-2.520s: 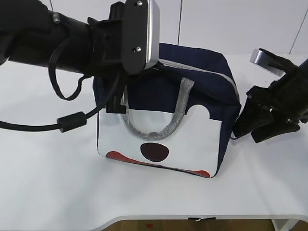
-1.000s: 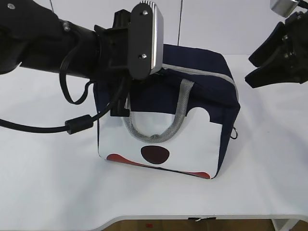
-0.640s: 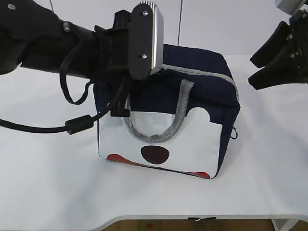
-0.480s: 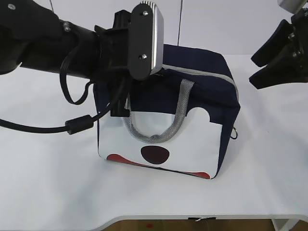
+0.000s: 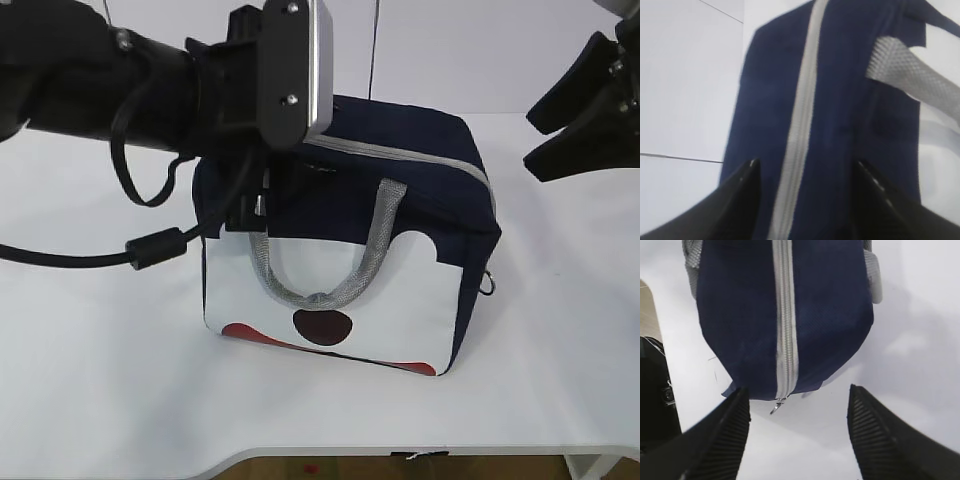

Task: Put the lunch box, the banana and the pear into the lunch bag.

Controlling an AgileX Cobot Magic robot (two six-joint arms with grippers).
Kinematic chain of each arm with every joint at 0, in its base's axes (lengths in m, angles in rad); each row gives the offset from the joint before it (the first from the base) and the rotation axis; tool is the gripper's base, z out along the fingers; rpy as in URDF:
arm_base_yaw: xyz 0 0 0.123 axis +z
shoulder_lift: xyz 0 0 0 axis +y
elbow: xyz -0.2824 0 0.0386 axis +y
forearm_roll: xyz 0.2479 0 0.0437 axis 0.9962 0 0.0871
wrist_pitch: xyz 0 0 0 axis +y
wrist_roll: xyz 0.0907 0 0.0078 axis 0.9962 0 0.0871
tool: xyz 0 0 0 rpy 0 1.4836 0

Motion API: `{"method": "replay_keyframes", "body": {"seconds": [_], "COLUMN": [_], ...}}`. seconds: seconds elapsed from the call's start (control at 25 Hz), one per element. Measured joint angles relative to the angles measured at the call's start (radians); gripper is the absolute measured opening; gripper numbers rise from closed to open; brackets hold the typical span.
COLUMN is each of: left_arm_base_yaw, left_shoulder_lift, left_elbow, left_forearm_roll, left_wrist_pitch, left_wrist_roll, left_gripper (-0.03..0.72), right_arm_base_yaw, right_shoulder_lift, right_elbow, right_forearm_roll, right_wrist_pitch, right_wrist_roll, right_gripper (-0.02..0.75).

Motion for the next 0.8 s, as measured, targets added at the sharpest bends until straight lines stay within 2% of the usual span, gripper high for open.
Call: {"method": "replay_keyframes", "body": {"seconds": [0.12, 0.48, 0.64, 0.8], "left_arm_base_yaw": [0.000, 0.000, 0.000, 0.002], "left_shoulder_lift": [-0.034, -0.135, -0.164, -0.201], "left_elbow": [0.000, 0.000, 0.000, 0.000], "left_forearm_roll": [-0.026, -0.031, 0.070, 0.240], "left_wrist_pitch": [0.000, 0.134, 0.212, 0.270], "left_wrist_roll": [-0.029, -0.258, -0.362, -0.538], "left_gripper": [0.448, 0.450, 0.449, 0.446], "right_arm_base_yaw": [0.000, 0.000, 0.000, 0.000], "right_shoulder_lift": [-0.005, -0.043, -0.071, -0.112], "right_elbow": [0.000, 0.000, 0.000, 0.000], "right_forearm_roll": [0.000, -0.001, -0.002, -0.009], "right_wrist_pitch": [0.006, 0.030, 0.048, 0.063], "right_wrist_roll": [-0.002, -0.002, -0.002, -0.002], "right_gripper": [0.494, 0.494, 0.494, 0.494]}}
